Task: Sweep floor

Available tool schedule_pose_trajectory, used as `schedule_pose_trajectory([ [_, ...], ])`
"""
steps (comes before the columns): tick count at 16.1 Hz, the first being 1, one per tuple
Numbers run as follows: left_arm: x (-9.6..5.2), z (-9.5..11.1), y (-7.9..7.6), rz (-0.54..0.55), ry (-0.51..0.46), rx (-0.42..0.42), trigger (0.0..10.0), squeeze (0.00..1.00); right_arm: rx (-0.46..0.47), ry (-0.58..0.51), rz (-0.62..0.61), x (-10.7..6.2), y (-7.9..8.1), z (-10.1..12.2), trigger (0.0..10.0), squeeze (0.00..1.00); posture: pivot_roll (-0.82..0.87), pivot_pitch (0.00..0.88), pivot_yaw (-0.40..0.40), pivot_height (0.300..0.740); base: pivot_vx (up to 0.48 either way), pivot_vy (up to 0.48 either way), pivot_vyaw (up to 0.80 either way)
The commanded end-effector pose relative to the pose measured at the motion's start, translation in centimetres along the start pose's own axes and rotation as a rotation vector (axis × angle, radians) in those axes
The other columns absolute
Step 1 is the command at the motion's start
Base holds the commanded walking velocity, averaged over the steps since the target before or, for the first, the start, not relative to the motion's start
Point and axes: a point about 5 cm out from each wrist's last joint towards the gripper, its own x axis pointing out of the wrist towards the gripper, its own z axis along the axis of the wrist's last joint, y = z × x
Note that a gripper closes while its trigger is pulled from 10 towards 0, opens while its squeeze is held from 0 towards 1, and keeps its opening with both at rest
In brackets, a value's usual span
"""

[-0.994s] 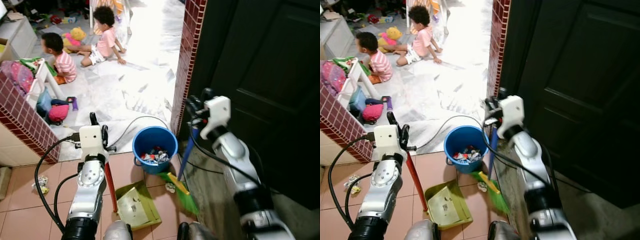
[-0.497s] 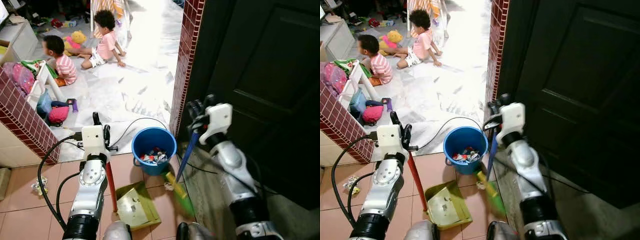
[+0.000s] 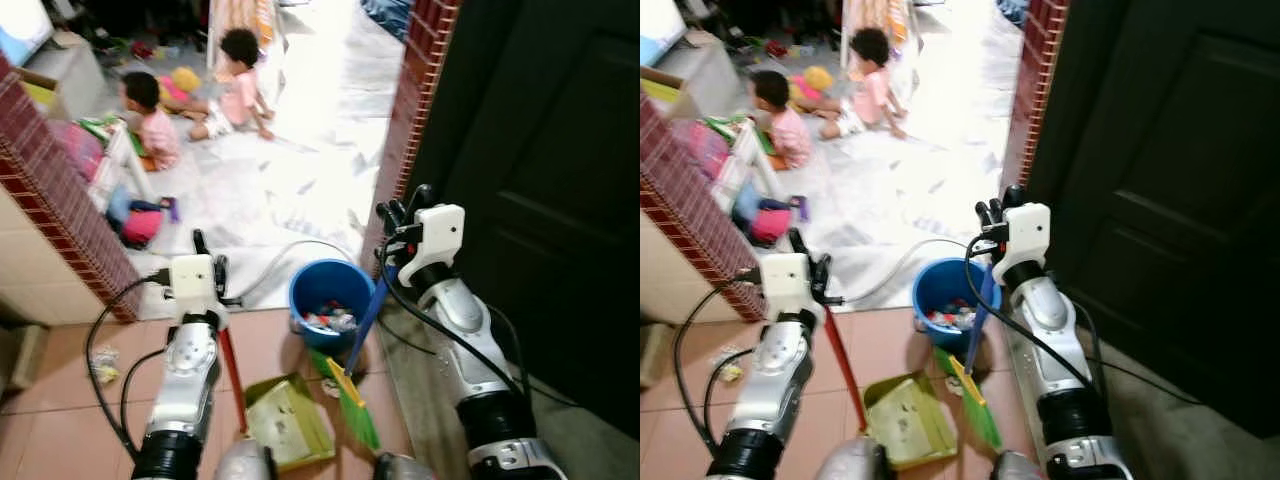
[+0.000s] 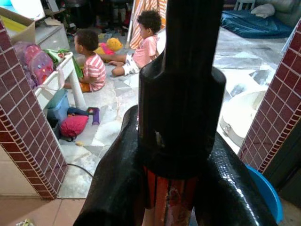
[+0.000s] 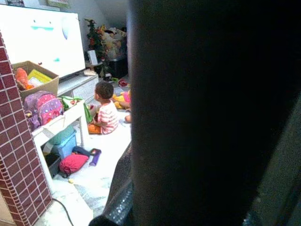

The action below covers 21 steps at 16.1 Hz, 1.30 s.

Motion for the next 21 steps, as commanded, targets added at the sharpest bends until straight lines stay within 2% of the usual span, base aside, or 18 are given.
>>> schedule_pose_trajectory([
  [1, 0.22, 0.61, 0.27, -0.005, -0.030, 0.019, 10.0, 0.00, -0.023, -0.046, 0.005, 0.38, 0.20, 1.05, 10.0, 0.00, 0.00, 0.000, 0.013, 0.740, 0.000, 0.480, 0.00],
  [19, 0.49, 0.99, 0.46, 0.000, -0.037, 0.034, 10.0, 0.00, -0.061, -0.032, -0.019, 1.02, 0.67, 0.49, 10.0, 0.00, 0.01, 0.000, 0.021, 0.740, 0.000, 0.480, 0.00],
  [21, 0.46, 0.91, 0.66, 0.010, -0.040, 0.055, 10.0, 0.00, -0.061, -0.027, -0.009, 1.05, 0.96, 0.31, 10.0, 0.00, 0.01, 0.000, 0.015, 0.740, 0.000, 0.000, 0.00],
])
